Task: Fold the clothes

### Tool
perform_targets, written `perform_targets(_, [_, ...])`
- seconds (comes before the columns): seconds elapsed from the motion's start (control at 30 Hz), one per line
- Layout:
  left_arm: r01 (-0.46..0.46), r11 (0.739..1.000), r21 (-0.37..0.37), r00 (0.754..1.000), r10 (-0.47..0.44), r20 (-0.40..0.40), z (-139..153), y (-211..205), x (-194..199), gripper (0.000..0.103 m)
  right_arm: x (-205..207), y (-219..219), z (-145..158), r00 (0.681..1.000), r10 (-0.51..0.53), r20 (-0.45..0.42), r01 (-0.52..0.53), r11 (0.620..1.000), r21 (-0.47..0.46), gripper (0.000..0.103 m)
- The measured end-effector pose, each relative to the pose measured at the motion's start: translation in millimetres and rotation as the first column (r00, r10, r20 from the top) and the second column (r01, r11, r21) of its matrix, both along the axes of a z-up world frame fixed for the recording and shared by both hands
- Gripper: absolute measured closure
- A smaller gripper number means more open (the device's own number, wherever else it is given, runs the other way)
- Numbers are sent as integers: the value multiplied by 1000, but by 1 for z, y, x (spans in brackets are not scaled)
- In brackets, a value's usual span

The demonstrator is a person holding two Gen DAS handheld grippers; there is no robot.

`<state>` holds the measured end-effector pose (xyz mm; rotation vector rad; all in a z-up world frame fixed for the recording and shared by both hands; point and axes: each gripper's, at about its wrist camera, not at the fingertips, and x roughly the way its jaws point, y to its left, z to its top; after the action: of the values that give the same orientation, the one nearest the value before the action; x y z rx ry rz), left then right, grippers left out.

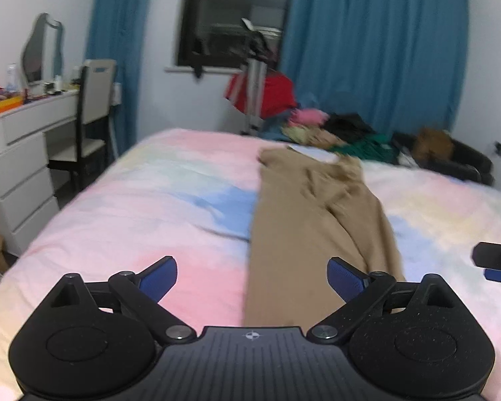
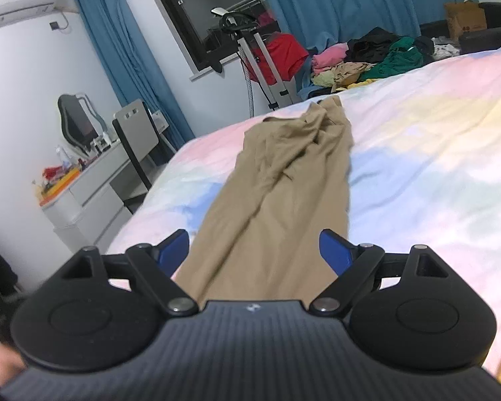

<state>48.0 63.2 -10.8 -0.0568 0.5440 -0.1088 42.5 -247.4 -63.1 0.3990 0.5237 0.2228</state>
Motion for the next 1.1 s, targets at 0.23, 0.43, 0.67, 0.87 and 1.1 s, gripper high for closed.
perform_targets(0.23, [93, 994, 58, 985, -83, -154, -25, -27, -20, 24, -13, -22, -14, 998, -51, -30, 53, 996, 73, 17])
perform_targets(0.43, [113, 982, 153, 975, -80, -209, -41, -38, -17, 38, -11, -34, -26, 996, -68, -59, 74, 992, 106, 17])
perform_targets(0.67, [100, 974, 201, 960, -42, -276, -55, -39, -9, 48, -1, -44, -41, 991, -58, -118, 76, 986, 151, 17])
perform_targets(0.87, [113, 968, 226, 945, -34, -325, -65, -40, -6, 72, 5, -42, -49, 987, -35, -155, 62, 983, 172, 17])
perform_targets(1.1, [85, 972, 218, 955, -18, -295, -61, -36, -6, 97, 5, -39, -53, 984, -19, -178, 52, 981, 187, 17])
